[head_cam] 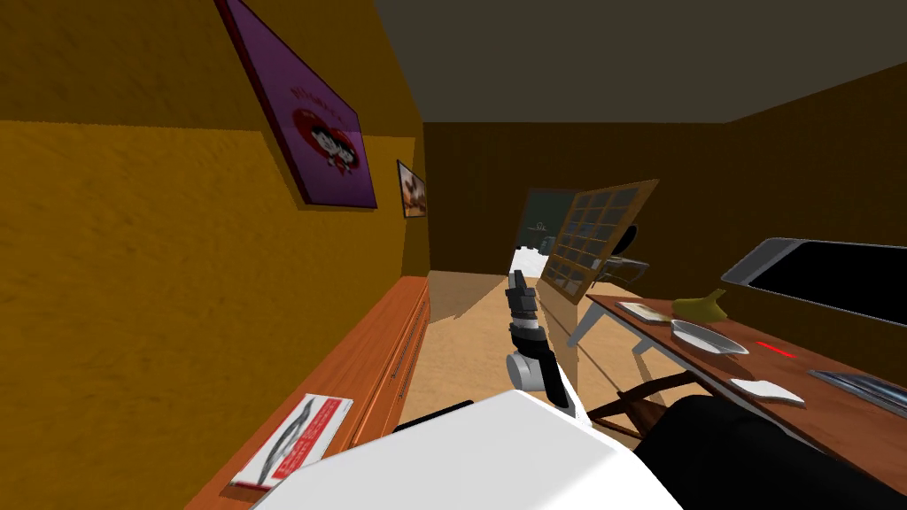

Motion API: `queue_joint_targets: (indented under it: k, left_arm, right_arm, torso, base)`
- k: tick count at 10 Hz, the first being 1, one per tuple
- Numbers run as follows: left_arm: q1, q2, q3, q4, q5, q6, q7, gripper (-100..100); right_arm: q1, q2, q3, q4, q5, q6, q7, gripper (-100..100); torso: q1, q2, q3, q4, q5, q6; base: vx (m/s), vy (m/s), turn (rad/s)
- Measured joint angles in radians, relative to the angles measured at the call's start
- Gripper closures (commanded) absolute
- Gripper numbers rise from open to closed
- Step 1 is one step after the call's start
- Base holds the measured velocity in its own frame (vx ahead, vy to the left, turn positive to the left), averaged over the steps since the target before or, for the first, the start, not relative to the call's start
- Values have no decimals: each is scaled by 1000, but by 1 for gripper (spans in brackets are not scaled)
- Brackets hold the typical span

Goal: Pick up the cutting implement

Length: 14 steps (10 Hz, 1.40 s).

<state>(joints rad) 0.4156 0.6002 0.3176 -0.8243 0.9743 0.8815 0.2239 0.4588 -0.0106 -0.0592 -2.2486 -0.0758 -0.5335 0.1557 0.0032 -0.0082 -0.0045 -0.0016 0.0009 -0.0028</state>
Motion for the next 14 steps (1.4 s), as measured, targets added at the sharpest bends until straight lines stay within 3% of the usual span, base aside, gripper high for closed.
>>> queue_joint_targets:
  k: [3,9,11,14]
  left_arm:
    - [11,-34,-21,-36,-35,-24,-14,-100]
    - [17,-38,-23,-47,-38,-25,-13,-100]
    - [17,-38,-23,-47,-38,-25,-13,-100]
    - [-19,-81,-32,0,-81,-76,-13,-100]
  right_arm:
    - [0,0,0,0,0,0,0,0]
    - [0,0,0,0,0,0,0,0]
    - [-1,0,0,0,0,0,0,0]
    - [-1,0,0,0,0,0,0,0]
  torso:
    - [-6,4,2,1,-1,1]
    - [-4,6,4,1,-1,1]
    - [-4,7,4,1,-1,1]
    - [-2,7,4,2,7,3]
  base:
    - [29,-32,98]
    - [0,0,-1]
    - [-4,0,-9]
    - [-11,10,-34]
